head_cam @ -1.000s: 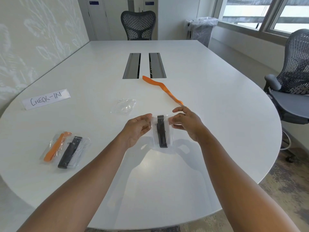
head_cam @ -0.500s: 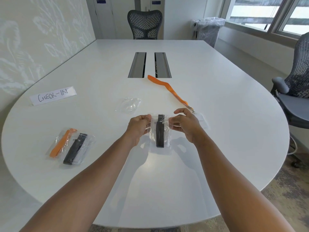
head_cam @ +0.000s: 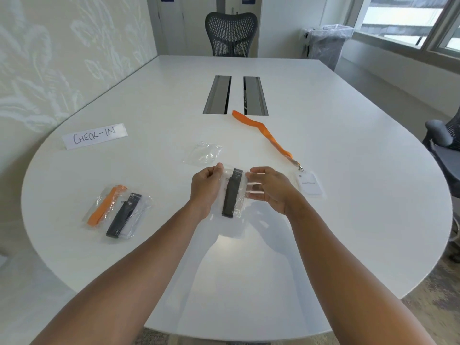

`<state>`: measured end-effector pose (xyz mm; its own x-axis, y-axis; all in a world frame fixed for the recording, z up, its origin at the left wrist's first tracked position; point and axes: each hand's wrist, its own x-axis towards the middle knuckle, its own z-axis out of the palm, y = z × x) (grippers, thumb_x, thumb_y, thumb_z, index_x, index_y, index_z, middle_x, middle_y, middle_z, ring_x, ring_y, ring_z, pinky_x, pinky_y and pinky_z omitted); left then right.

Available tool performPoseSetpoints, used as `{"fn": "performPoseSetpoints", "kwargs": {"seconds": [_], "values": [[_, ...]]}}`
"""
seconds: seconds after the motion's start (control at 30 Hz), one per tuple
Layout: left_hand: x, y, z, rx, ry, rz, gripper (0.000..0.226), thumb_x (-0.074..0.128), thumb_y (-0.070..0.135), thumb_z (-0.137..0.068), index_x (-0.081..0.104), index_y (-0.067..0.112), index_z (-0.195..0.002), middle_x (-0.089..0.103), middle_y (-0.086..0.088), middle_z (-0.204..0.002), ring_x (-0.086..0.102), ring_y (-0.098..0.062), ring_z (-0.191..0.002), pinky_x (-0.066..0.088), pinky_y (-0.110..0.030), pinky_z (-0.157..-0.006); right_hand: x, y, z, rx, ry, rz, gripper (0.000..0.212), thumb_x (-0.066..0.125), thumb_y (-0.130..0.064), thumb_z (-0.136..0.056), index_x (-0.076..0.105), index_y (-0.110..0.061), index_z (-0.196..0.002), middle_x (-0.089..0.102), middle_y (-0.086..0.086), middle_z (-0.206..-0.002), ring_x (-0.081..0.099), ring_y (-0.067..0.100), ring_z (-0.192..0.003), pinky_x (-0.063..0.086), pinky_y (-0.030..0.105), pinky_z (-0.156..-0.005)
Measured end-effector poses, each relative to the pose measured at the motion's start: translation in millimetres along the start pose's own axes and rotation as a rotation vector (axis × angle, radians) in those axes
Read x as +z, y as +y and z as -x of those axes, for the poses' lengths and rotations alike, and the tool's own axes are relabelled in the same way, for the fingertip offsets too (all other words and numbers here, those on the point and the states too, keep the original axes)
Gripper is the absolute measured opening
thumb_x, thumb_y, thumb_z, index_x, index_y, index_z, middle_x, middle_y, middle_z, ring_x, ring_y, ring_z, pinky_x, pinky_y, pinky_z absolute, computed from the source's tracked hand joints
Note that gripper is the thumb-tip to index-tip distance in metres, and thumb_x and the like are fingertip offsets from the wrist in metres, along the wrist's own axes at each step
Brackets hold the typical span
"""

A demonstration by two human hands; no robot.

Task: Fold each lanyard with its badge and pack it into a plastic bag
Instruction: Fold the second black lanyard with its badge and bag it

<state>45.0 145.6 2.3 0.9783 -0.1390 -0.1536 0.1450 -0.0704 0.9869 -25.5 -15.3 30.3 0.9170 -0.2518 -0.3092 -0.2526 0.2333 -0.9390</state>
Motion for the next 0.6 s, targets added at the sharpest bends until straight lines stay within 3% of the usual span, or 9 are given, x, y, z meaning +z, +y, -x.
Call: {"fn": "performPoseSetpoints", "kwargs": {"seconds": [0.13, 0.23, 0.3, 0.43, 0.53, 0.6], "values": [[-15, 5, 1, 0.109, 0.095, -0.061, 0.029, 0.062, 0.044, -0.098, 0.072, 0.018, -0.088, 0.063, 0.005, -0.078, 0.053, -0.011, -0.070, 0.045, -0.026, -0.069, 26, 6, -8, 0.030, -0.100, 0.156, 0.019, 0.065, -0.024, -0.096, 0.062, -0.005, -0.097, 0.069, 0.010, -0.090, 0.067, 0.025, -0.080, 0.060, 0.044, -0.086], [-36, 6, -1, 0.123, 0.166, -0.094, 0.035, 0.063, 0.045, -0.096, 0.072, 0.013, -0.086, 0.061, 0.007, -0.069, 0.052, -0.011, -0.064, 0.042, -0.025, -0.066, 45, 7, -12, 0.017, -0.112, 0.142, 0.019, 0.064, -0.023, -0.097, 0.061, -0.004, -0.095, 0.068, 0.011, -0.089, 0.066, 0.025, -0.077, 0.062, 0.038, -0.080], [-52, 6, -3, 0.121, 0.186, -0.127, 0.050, 0.060, 0.049, -0.097, 0.066, 0.002, -0.080, 0.050, -0.001, -0.067, 0.042, -0.017, -0.062, 0.036, -0.027, -0.063, 56, 7, -15, 0.016, -0.139, 0.112, 0.017, 0.062, -0.021, -0.098, 0.060, -0.004, -0.094, 0.069, 0.011, -0.090, 0.066, 0.024, -0.072, 0.061, 0.033, -0.071], [-83, 10, -2, 0.085, 0.192, -0.203, 0.050, 0.060, 0.056, -0.094, 0.050, 0.014, -0.068, 0.037, -0.003, -0.064, 0.033, -0.015, -0.058, 0.028, -0.029, -0.057, 80, 8, -20, 0.058, -0.237, 0.024, 0.013, 0.057, -0.014, -0.100, 0.058, -0.004, -0.091, 0.069, 0.013, -0.090, 0.067, 0.023, -0.068, 0.062, 0.036, -0.076], [-106, 13, 1, 0.071, 0.215, -0.218, 0.048, 0.067, 0.052, -0.091, 0.055, 0.016, -0.061, 0.045, 0.008, -0.053, 0.039, -0.013, -0.053, 0.033, -0.026, -0.055, 97, 10, -24, 0.095, -0.301, 0.011, 0.011, 0.055, -0.009, -0.101, 0.059, 0.000, -0.095, 0.067, 0.014, -0.087, 0.067, 0.022, -0.065, 0.061, 0.039, -0.080], [-123, 14, 1, 0.073, 0.237, -0.249, 0.042, 0.069, 0.050, -0.090, 0.065, 0.017, -0.065, 0.057, 0.012, -0.057, 0.050, -0.011, -0.058, 0.040, -0.025, -0.060, 109, 13, -25, 0.115, -0.337, 0.049, 0.009, 0.054, -0.005, -0.100, 0.059, 0.000, -0.095, 0.065, 0.014, -0.084, 0.069, 0.021, -0.064, 0.061, 0.038, -0.081]]}}
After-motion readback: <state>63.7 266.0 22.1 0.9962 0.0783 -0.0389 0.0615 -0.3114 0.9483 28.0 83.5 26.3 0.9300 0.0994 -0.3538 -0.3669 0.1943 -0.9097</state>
